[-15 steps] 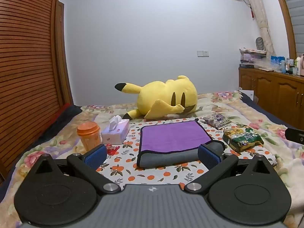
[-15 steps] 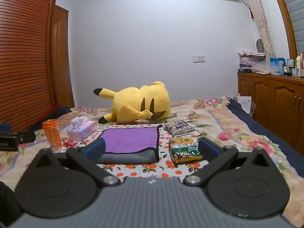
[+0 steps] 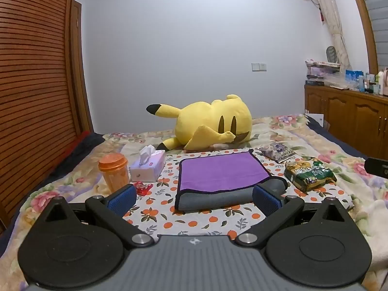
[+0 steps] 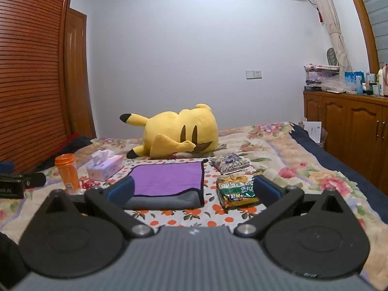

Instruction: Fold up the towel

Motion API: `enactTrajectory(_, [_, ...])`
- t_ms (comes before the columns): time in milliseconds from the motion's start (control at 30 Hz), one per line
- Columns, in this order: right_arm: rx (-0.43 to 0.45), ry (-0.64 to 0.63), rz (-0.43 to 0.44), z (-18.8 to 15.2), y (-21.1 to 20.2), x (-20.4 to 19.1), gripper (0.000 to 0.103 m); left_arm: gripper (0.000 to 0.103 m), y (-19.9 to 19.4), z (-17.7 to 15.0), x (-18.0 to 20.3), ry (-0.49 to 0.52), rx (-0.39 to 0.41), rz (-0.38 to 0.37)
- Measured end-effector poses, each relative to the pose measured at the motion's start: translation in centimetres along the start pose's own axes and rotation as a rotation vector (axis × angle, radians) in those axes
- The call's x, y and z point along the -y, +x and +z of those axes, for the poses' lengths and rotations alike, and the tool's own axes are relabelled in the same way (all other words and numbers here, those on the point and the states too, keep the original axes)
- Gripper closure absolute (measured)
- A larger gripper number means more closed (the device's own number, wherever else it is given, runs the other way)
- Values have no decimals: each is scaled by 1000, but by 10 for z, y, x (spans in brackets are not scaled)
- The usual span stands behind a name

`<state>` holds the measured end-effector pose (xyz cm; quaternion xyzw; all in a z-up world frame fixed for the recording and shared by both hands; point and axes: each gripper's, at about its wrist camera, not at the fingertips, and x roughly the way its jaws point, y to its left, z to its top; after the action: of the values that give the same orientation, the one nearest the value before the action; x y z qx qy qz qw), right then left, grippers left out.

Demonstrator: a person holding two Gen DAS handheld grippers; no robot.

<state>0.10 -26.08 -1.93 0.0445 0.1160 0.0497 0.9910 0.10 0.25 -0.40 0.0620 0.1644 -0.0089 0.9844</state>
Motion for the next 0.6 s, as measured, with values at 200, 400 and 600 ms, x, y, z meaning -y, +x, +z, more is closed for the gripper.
enactTrajectory(200, [5, -2, -3, -3, 1, 2, 0, 0, 0, -2, 1, 5, 0, 0])
enactTrajectory(400, [7, -1, -2, -1, -1, 1, 0, 0, -1, -2, 1, 7, 0, 1])
enactTrajectory(600, [7, -1, -2, -1, -1, 1, 0, 0, -1, -3, 1, 8, 2, 1])
